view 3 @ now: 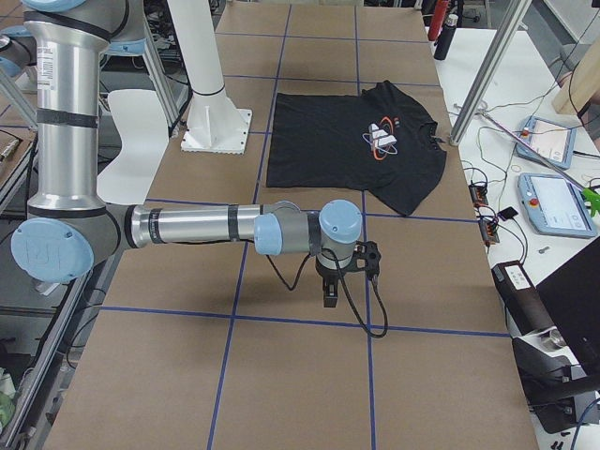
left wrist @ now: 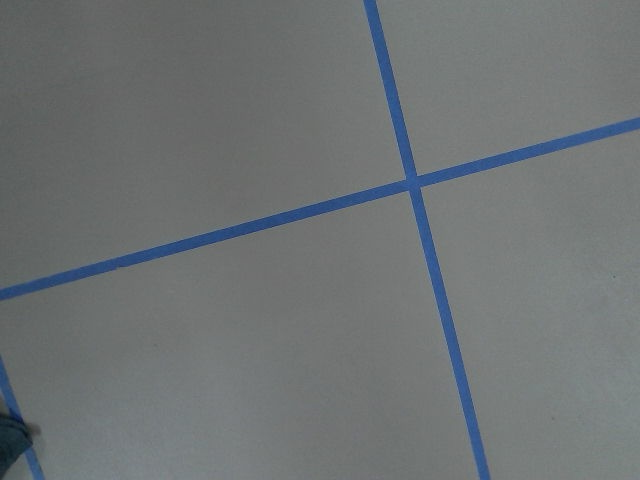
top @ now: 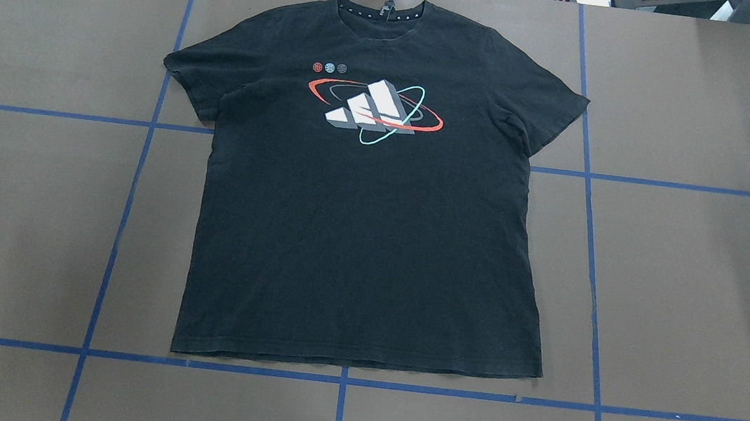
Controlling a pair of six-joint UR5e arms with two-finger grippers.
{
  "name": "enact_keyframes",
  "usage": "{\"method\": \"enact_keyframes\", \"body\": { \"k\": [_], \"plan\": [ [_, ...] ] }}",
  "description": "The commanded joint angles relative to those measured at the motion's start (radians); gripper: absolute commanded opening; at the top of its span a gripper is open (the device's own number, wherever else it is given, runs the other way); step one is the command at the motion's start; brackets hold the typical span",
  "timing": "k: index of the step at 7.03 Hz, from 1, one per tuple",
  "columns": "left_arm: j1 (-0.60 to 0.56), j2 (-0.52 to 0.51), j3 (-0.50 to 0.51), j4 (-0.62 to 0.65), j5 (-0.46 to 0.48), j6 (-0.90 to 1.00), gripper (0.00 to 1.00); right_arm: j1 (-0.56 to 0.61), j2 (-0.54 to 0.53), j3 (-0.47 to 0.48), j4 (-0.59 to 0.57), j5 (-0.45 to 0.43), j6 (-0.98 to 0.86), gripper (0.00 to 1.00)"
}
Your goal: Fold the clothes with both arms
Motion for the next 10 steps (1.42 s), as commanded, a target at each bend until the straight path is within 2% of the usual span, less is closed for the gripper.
{"method": "enact_keyframes", "body": {
  "k": [1,2,5,8,10],
  "plan": [
    [-0.002,-0.005,-0.003,0.008,0.028,0.011,1.0,-0.004,0.024,0.067,-0.129,0.002,-0.036,1.0],
    [-0.002,-0.004,-0.003,0.009,0.036,0.009,1.0,0.001,0.036,0.087,-0.16,0.005,-0.035,1.0],
    [-0.001,0.022,-0.034,0.009,0.117,-0.001,1.0,0.001,0.015,0.098,-0.148,0.021,-0.027,1.0],
    [0.002,0.022,-0.043,-0.017,0.112,0.008,1.0,-0.013,0.014,0.082,0.0,0.041,-0.021,1.0],
    [0.001,0.031,-0.04,-0.1,0.108,0.003,1.0,-0.054,0.065,0.001,0.153,0.05,-0.009,1.0]
  ]
}}
